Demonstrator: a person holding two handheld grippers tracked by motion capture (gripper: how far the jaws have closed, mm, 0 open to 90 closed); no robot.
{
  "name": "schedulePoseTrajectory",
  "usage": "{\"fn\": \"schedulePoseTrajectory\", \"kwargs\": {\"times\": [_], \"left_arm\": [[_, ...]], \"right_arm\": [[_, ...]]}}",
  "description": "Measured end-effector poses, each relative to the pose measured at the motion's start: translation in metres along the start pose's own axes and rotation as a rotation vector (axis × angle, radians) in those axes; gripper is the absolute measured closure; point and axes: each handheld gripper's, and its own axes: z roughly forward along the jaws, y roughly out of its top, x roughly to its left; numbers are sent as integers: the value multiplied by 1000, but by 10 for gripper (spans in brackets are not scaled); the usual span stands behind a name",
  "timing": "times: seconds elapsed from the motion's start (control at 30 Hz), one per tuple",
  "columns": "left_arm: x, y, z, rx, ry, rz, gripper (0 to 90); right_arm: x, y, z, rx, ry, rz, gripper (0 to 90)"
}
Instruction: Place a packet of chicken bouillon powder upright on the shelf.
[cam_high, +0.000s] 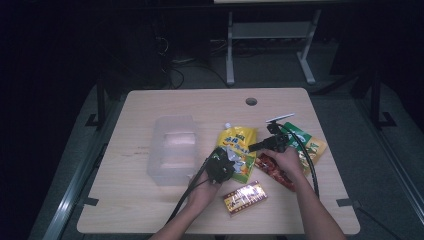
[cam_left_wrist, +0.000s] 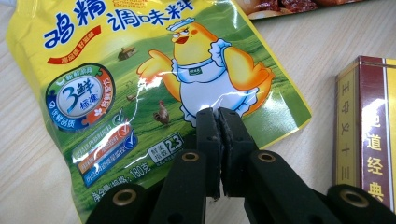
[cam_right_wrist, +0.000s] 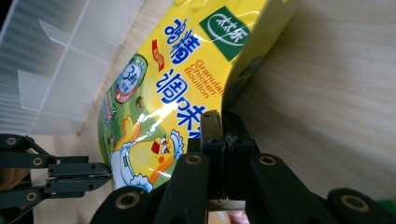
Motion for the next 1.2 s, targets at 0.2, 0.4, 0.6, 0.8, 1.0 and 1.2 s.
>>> {"fn": "schedulePoseTrajectory", "kwargs": {"times": [0.2,0.4,0.6,0.8,1.0,1.2], "left_arm": [[1,-2,0,-12,-8,-6,862],[1,-2,-4,-32,-31,-17,814],[3,-3,-16,-81,-47,-25,779],[1,-5,-28,-135,-74,-35,741],[-3,-12,-41,-202,-105,-31,662],[-5,-20,-52,-232,-126,-16,575]], "right_arm": [[1,1,-1,-6,9,4,892],[8,1,-6,-16,-12,-25,895],[25,5,-19,-53,-4,-83,897],[37,6,-31,-93,3,-129,898],[55,6,-47,-142,3,-196,899],[73,10,-57,-157,-7,-264,899]]}}
